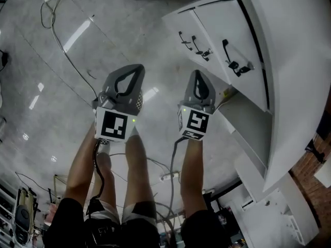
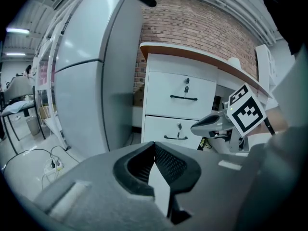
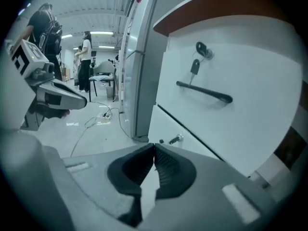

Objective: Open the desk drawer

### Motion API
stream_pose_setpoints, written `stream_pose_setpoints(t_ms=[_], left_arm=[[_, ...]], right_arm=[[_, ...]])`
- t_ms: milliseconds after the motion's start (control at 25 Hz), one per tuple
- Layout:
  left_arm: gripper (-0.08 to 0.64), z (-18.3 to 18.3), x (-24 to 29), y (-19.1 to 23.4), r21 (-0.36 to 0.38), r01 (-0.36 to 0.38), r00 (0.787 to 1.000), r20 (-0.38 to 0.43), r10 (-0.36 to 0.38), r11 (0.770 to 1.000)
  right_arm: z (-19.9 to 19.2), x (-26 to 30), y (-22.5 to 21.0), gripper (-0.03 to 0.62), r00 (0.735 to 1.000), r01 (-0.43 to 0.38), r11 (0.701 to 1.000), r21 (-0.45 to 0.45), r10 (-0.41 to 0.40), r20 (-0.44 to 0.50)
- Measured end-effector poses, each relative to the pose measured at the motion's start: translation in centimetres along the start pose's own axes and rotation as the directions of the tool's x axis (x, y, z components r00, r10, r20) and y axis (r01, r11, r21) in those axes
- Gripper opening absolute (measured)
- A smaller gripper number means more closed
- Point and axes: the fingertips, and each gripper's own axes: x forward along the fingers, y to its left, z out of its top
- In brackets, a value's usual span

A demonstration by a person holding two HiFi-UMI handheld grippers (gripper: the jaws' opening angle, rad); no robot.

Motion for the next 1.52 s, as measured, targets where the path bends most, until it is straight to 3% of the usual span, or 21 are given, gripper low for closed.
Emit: stream_pose_setpoints(t_ms=[200,280,360,560,680,880,1400,1520], left_arm=[[0.009,-1.8,0.9,0.2,-0.013,-0.004,1.0,-0.028,0.003,1.0],[0.009,-2.1,0.8,0.1,-0.022,-0.004,0.999,-0.033,0.003,1.0],[0.009,-2.1,0.8,-0.1,-0.024,-0.003,0.999,-0.035,0.002,1.0],[0.009,-1.8,1.0,-0.1,-0.029,0.003,0.999,-0.039,-0.004,1.0],[0.009,-1.8,0.9,-0.2,-0.038,0.0,0.999,-0.045,-0.002,0.999],[0.009,-2.8,0.7,-0.2,-0.045,-0.005,0.998,-0.068,0.002,0.999],[0.009,-4.0,0.4,0.9,-0.068,-0.032,0.995,-0.094,0.025,0.997],[0.009,-4.3,0.2,1.0,-0.073,-0.037,0.995,-0.1,0.03,0.997]], right_arm=[[-1.6,2.8,-0.1,0.008,0.998,-0.011,0.997,-0.073,0.007,-0.063],[-2.1,3.5,-0.4,0.115,0.996,-0.015,0.995,-0.1,0.006,-0.087],[-2.6,4.1,-0.7,0.129,0.993,-0.018,0.992,-0.127,0.004,-0.114],[-3.8,6.3,-1.0,0.242,0.981,-0.042,0.966,-0.255,-0.008,-0.194],[-4.1,7.1,-1.3,0.264,0.973,-0.049,0.949,-0.31,-0.025,-0.23],[-4.5,8.7,-0.9,0.279,0.966,-0.08,0.921,-0.382,-0.024,-0.258],[-6.6,11.3,-0.5,0.278,0.928,-0.132,0.876,-0.463,-0.054,-0.367],[-6.8,11.5,-1.1,0.225,0.927,-0.103,0.844,-0.526,-0.11,-0.359]])
